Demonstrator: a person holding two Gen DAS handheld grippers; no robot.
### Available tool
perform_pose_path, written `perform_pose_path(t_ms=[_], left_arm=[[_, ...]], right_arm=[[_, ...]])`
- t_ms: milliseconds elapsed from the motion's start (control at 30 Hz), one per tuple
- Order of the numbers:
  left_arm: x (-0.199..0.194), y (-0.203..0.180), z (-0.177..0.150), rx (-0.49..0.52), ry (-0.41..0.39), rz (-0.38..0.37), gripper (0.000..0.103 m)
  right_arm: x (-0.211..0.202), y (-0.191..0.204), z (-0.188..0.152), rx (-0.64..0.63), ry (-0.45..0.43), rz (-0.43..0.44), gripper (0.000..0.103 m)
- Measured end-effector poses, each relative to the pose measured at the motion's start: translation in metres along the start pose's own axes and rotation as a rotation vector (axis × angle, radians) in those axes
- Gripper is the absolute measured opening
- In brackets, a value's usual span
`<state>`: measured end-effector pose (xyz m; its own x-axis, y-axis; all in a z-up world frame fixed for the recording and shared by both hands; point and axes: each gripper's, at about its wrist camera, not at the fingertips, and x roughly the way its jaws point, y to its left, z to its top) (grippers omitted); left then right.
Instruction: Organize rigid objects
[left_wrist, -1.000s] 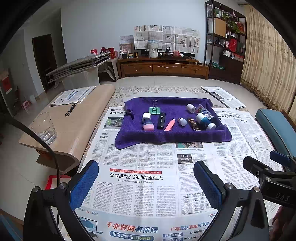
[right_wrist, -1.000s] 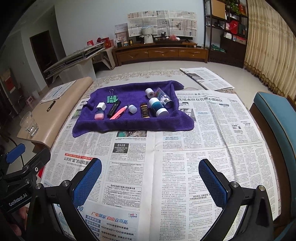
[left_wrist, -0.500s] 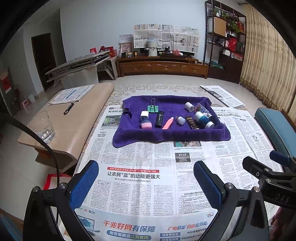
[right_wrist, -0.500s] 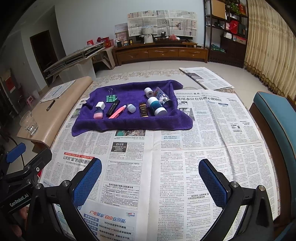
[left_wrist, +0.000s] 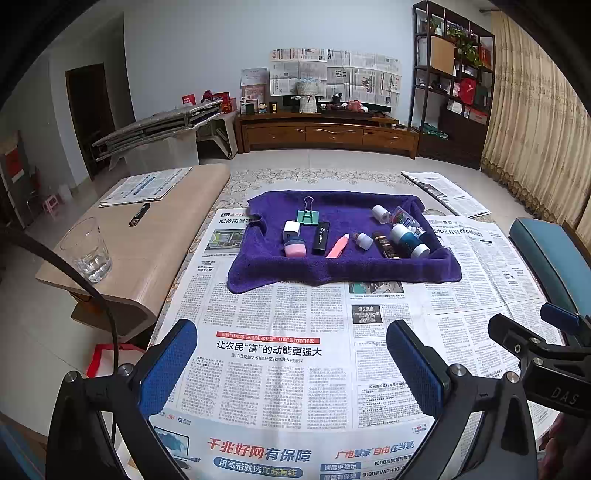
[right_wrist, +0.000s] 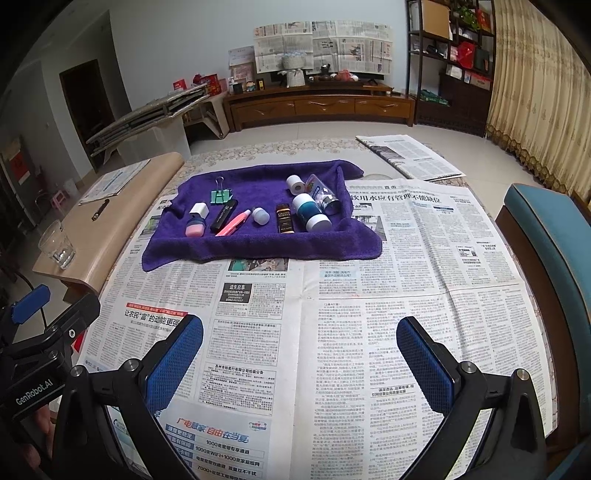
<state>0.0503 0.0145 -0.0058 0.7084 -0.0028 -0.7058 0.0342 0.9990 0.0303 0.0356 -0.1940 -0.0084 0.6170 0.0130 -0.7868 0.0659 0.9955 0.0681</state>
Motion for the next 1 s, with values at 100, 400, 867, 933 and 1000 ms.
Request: perform_pose_path(t_ms=[100, 400, 867, 933, 1000], left_arm=[[0.0002, 0.0008, 0.0005, -0.002, 0.001, 0.000, 0.103], [0.0005, 0.0010, 0.0003, -0.001, 0.001, 0.000, 0.103], [0.0046, -0.0014, -0.0036, 0.010, 0.016, 0.003, 0.103], [0.0050, -0.0021, -0.0042, 0.009, 0.016, 0.006, 0.103], [0.0063, -0.0026, -0.0052, 0.007, 0.020, 0.007, 0.103]], right_arm=[[0.0004, -0.0003, 0.0000, 0.000, 0.002, -0.001, 0.103], [-0.0003, -0.0014, -0.0003, 0.000, -0.001, -0.006, 0.103], [-0.0018, -0.0038, -0.0013, 0.001, -0.002, -0.009, 0.103], [-0.0021, -0.0046, -0.0015, 0.000, -0.002, -0.010, 0.103], [-0.0022, -0.0046, -0.0014, 0.001, -0.002, -0.009, 0.103]])
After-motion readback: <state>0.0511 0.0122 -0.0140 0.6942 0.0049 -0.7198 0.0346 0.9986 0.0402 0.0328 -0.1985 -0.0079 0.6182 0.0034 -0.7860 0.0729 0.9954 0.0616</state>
